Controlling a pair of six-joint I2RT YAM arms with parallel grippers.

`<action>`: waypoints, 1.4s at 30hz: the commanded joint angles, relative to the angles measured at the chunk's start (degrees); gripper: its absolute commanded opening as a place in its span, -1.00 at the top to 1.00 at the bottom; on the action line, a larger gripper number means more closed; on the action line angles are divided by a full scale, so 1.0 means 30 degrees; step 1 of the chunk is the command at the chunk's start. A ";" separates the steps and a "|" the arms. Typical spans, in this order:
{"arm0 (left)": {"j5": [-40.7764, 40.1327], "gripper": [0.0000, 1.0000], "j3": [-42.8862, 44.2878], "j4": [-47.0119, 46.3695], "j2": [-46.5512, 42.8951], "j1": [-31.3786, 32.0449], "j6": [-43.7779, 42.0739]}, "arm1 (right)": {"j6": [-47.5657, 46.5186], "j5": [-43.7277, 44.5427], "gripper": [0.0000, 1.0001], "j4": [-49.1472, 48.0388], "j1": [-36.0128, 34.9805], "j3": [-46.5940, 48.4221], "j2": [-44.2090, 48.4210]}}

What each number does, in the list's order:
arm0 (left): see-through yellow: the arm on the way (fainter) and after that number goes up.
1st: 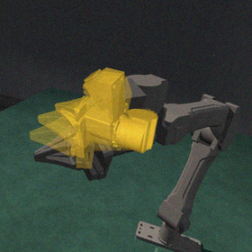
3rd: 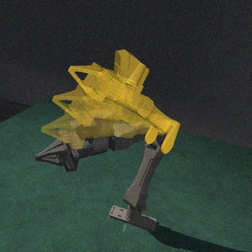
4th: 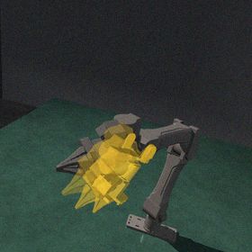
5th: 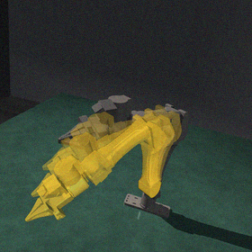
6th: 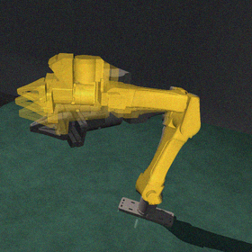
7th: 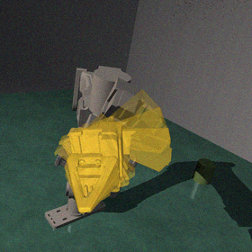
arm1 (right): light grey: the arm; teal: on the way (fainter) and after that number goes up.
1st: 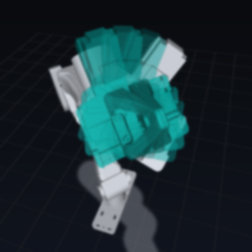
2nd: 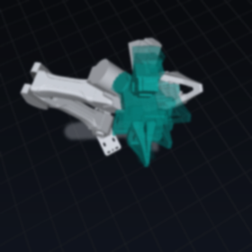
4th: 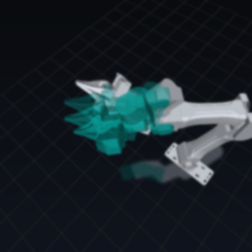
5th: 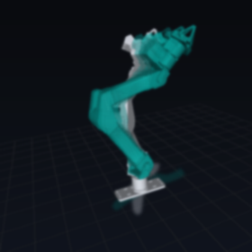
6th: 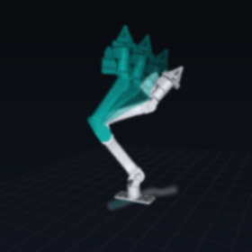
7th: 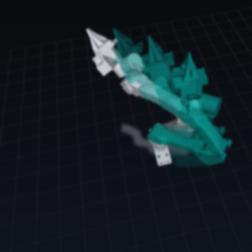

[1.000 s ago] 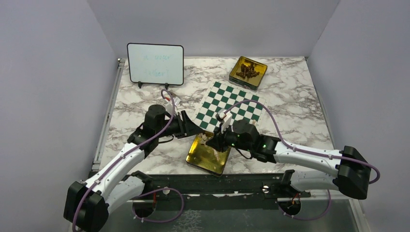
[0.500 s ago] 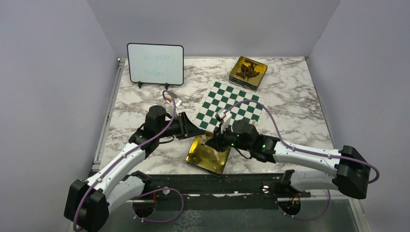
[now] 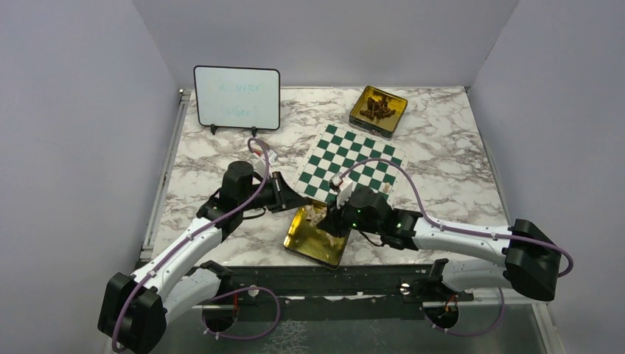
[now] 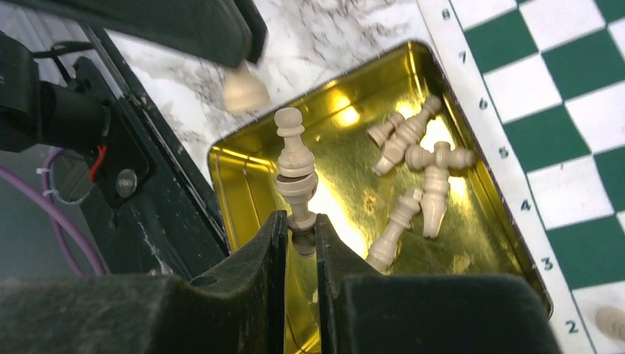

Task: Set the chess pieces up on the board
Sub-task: Place the chess piece on the chessboard.

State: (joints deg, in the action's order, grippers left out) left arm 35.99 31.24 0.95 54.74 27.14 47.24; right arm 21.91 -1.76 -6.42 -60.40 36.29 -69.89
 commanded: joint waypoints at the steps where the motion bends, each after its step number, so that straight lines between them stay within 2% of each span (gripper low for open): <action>1: -0.2599 1.00 0.1222 0.0977 -0.0365 0.0095 -0.1304 | 0.0988 0.0993 0.81 0.0778 -0.0110 -0.0728 0.0253; 8: -0.5739 1.00 0.2827 0.3019 0.0137 0.0095 -0.3388 | 0.2680 0.1400 0.79 0.1990 -0.0110 -0.0324 0.0066; 15: -0.8501 1.00 0.4044 0.5073 -0.0490 0.0190 -0.5419 | 0.3823 0.2044 0.74 0.3857 -0.0110 0.0960 -0.2647; 22: -0.9038 1.00 0.4911 0.5440 -0.0227 0.0348 -0.5865 | 0.4078 0.2602 0.54 0.3920 -0.0110 0.1633 -0.3687; 26: -0.9295 1.00 0.5321 0.5600 0.0218 0.0432 -0.6075 | 0.4190 0.3160 0.38 0.5111 -0.0110 0.2395 -0.3887; 31: -1.0025 1.00 0.5890 0.5503 0.0862 0.0575 -0.6008 | 0.4583 0.3715 0.22 0.6026 -0.0110 0.2540 -0.2410; 37: -1.1485 1.00 0.7057 0.4712 0.2321 0.1375 -0.5789 | 0.5101 0.6522 0.15 0.8138 -0.0110 0.3035 0.0317; 39: -1.1852 1.00 0.7519 0.4198 0.3108 0.1832 -0.5758 | 0.5322 0.7761 0.05 0.9099 -0.0110 0.3376 0.1168; 42: -1.3018 1.00 0.8291 0.3309 0.4574 0.2750 -0.5756 | 0.5680 0.9491 -0.20 1.0228 -0.0110 0.3622 0.2887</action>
State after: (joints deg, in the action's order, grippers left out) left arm 2.85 52.29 15.70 64.05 32.25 30.15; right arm 36.73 16.36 17.76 -60.42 44.64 -67.02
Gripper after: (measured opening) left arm 0.111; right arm 0.536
